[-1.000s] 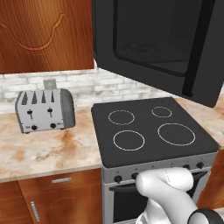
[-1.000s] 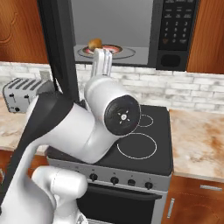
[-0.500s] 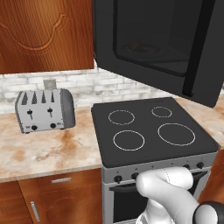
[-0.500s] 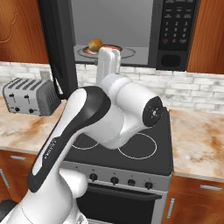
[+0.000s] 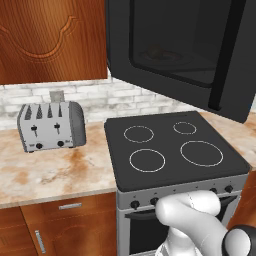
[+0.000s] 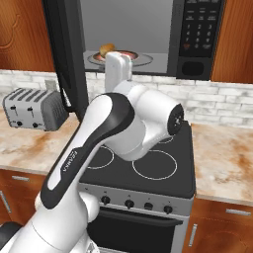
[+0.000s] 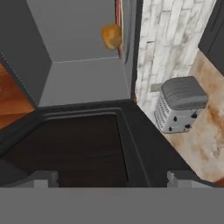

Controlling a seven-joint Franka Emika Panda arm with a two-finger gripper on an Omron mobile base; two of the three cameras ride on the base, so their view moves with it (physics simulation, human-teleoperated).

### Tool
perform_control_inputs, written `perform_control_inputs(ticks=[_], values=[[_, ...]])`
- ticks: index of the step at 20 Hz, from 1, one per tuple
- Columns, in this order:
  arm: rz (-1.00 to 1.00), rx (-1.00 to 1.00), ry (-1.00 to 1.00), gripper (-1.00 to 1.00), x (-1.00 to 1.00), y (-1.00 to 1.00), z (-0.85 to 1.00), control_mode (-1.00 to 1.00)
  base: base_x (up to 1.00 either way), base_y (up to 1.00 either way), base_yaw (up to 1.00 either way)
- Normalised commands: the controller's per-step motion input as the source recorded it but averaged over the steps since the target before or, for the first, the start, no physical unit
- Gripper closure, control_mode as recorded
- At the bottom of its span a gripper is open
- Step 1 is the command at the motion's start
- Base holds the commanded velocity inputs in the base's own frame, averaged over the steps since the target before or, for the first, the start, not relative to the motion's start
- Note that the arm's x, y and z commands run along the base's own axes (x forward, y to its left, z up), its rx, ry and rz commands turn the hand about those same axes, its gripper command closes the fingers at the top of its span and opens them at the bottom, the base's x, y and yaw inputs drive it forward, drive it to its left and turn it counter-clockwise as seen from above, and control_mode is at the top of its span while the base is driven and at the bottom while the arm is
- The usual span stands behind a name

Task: Retrieve the reheated potato from the microwave, then place the potato, cheese, and condiment on the cutting board.

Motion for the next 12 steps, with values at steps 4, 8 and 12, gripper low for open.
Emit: perform_control_inputs(ticks=[4, 8, 12], values=[[0.04, -0.07, -0.07, -1.00, -0.02, 0.34, 0.01, -1.00, 0.00, 0.00, 0.00], [0.11, -0.05, -0.10, -1.00, -0.24, 0.28, 0.04, -1.00, 0.00, 0.00, 0.00], [0.18, -0.04, -0.08, -1.00, -0.38, 0.30, 0.01, -1.00, 0.00, 0.00, 0.00]])
